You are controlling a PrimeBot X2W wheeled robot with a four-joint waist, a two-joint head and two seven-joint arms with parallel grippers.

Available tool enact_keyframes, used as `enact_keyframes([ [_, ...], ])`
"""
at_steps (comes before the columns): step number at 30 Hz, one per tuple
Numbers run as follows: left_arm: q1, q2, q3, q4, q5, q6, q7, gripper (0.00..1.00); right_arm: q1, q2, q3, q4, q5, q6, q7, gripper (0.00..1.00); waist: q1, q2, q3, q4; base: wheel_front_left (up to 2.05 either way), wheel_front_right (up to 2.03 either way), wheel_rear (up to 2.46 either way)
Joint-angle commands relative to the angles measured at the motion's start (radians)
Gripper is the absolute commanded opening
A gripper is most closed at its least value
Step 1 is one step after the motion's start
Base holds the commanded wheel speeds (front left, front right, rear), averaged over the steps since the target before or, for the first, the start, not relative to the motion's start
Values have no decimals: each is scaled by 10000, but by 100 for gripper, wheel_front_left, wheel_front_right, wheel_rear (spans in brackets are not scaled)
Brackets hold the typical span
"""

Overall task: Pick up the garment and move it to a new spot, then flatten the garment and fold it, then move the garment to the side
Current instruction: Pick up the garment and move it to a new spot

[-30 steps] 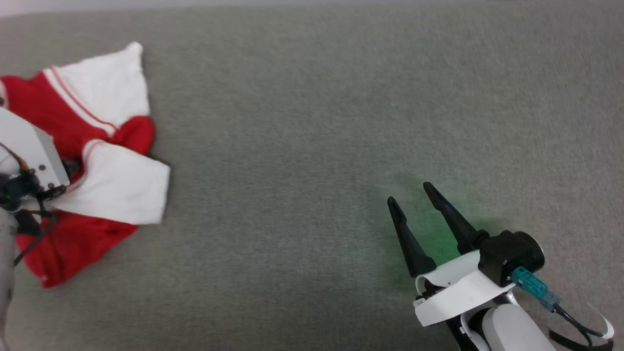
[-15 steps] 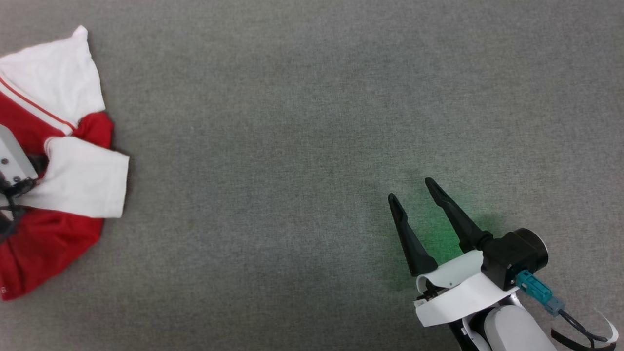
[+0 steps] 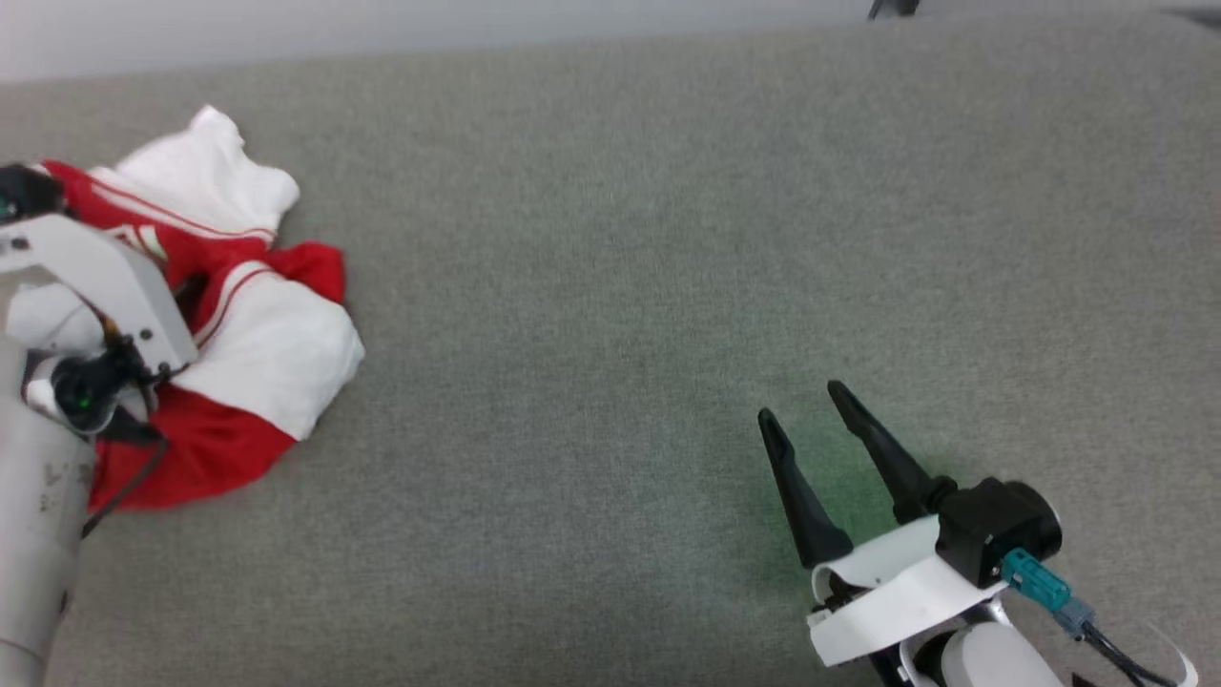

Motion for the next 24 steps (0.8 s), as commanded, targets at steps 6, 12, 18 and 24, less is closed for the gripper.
enact_keyframes([
  [6,-156,-13,-1047,-1700,-681,-30,-364,0,396,87,-229,55,169,1,-11,100,0,0,-960,-190,0,0,0],
  [12,-724,-360,-2424,-3579,-1195,-30,-455,0,589,134,-562,-73,298,1,-11,100,0,0,-1071,-590,0,0,0],
  [18,-1375,-1162,-3660,-4908,-1750,-30,-651,0,559,155,-869,-295,576,1,-10,100,0,0,-845,-1240,0,0,0],
  [24,-1513,-1963,-4684,-4577,-1905,-29,-1336,0,366,160,-1173,-489,950,1,-12,100,0,0,-377,-1854,0,0,0],
])
